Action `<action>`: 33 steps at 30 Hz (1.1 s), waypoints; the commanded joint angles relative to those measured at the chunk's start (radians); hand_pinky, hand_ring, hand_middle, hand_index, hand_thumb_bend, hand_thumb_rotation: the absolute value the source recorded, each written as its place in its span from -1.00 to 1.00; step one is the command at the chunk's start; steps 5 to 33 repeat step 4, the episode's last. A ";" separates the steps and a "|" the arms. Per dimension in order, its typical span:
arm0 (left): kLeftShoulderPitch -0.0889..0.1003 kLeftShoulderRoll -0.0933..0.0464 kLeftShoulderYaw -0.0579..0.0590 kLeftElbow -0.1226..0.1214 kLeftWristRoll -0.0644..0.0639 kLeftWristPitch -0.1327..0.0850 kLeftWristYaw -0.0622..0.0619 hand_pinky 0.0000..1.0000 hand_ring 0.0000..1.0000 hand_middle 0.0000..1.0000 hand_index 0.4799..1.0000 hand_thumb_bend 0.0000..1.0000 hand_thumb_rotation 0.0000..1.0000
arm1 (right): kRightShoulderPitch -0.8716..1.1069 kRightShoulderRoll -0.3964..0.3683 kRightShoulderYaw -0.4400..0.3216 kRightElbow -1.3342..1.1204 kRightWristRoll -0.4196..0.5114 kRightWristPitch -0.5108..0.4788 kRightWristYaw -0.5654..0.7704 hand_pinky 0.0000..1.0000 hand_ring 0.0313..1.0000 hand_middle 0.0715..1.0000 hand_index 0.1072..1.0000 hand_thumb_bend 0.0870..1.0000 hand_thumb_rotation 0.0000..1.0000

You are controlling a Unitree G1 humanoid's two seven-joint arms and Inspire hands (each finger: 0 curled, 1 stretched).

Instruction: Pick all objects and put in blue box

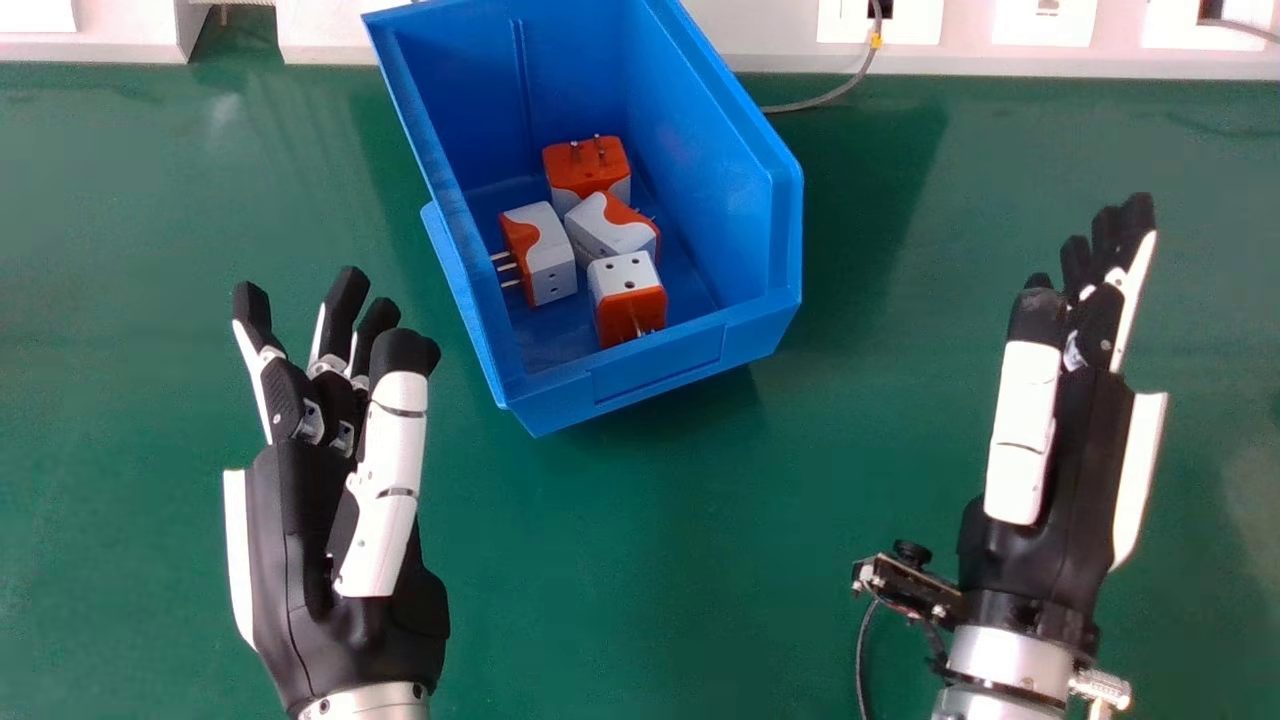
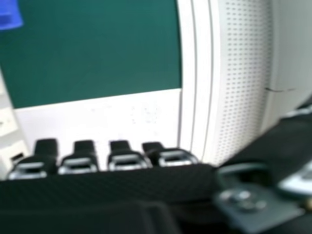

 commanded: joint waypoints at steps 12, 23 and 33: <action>-0.013 -0.073 -0.039 -0.027 0.009 -0.002 -0.023 0.73 0.83 0.85 0.61 0.02 -0.19 | -0.014 0.089 -0.010 -0.011 -0.014 -0.004 -0.007 0.90 0.99 1.00 1.00 -0.08 0.87; -0.013 -0.073 -0.039 -0.027 0.009 -0.002 -0.023 0.73 0.83 0.85 0.61 0.02 -0.19 | -0.014 0.089 -0.010 -0.011 -0.014 -0.004 -0.007 0.90 0.99 1.00 1.00 -0.08 0.87; -0.013 -0.073 -0.039 -0.027 0.009 -0.002 -0.023 0.73 0.83 0.85 0.61 0.02 -0.19 | -0.014 0.089 -0.010 -0.011 -0.014 -0.004 -0.007 0.90 0.99 1.00 1.00 -0.08 0.87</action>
